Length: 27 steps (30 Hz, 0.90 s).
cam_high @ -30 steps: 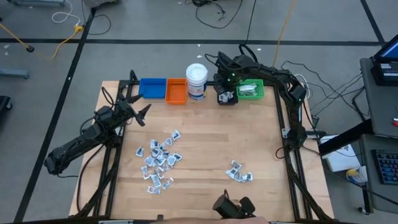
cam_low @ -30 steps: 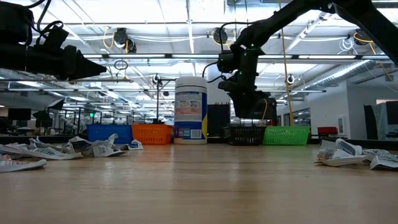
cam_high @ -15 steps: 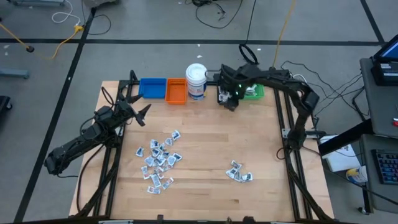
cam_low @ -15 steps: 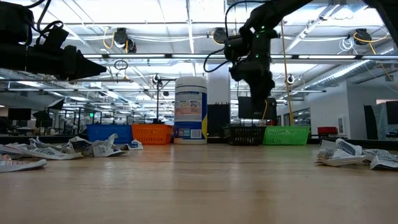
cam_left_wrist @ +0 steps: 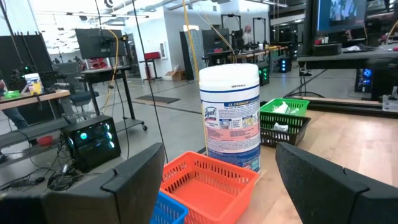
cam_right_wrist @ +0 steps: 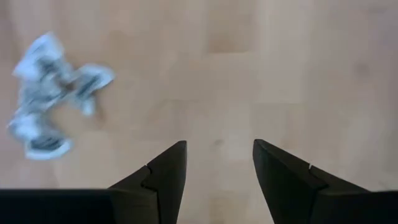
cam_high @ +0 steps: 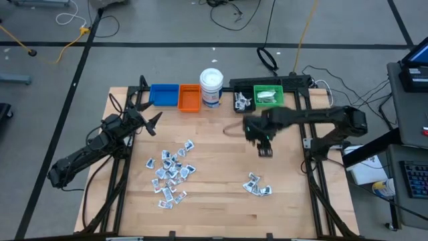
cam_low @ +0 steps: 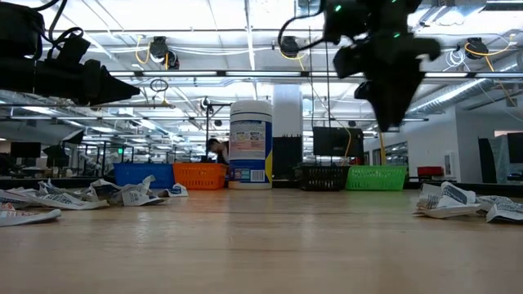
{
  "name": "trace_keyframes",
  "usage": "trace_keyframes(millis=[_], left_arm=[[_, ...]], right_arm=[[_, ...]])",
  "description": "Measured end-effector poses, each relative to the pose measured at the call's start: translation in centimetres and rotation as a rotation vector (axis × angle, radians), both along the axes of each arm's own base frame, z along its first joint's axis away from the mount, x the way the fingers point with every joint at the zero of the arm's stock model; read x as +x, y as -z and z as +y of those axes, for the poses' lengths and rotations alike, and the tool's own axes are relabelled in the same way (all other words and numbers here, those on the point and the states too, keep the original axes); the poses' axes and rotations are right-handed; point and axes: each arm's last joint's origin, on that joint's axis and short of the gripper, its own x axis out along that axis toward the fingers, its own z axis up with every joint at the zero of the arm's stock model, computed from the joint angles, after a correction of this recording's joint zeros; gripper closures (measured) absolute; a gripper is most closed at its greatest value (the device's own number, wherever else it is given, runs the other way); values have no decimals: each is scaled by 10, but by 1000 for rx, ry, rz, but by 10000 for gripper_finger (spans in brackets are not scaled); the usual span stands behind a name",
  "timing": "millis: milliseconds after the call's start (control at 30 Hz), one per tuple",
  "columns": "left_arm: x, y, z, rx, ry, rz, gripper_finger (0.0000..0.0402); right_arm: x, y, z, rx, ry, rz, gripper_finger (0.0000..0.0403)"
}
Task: Pick & Place First Aid Supplies
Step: Put the towelette pack into the black bin
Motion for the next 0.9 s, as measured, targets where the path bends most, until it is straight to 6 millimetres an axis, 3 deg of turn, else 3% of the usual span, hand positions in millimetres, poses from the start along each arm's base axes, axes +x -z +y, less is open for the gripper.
trace_keyframes(millis=[333, 900], left_arm=[[0, 0, 0, 0, 0, 0, 91], [0, 0, 0, 0, 0, 0, 92]], right_arm=[[-13, 8, 80, 17, -132, 17, 226], [-30, 6, 158, 78, -223, -76, 227]])
